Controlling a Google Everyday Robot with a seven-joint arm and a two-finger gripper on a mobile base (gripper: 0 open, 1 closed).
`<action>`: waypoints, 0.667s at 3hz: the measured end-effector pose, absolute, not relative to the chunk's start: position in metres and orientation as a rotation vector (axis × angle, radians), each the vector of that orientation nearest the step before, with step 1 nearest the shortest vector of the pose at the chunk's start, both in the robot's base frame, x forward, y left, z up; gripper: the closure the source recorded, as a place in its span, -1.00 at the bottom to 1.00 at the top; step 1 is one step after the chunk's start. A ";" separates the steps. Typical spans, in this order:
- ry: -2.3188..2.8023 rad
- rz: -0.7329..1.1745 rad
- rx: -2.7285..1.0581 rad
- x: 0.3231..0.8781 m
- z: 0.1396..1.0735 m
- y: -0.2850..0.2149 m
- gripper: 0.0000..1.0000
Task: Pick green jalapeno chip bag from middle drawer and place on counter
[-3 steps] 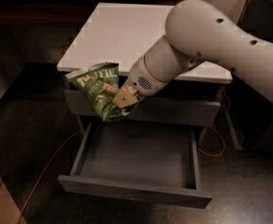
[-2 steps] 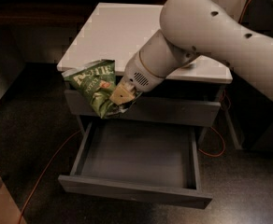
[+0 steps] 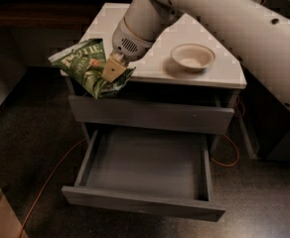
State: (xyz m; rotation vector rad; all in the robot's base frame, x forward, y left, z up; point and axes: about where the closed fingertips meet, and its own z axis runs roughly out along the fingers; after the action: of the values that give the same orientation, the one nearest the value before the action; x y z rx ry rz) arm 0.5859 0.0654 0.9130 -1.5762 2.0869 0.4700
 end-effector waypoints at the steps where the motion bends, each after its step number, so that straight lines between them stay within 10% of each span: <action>1: 2.084 0.523 -1.586 0.633 0.923 0.075 1.00; 2: 2.088 0.566 -1.571 0.663 0.919 0.080 1.00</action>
Offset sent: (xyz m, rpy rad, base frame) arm 0.1160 0.0150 0.0081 0.0766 0.0748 0.0057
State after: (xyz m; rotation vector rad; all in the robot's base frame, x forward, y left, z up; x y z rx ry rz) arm 0.6631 0.0803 0.9190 -1.5706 2.0880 0.5663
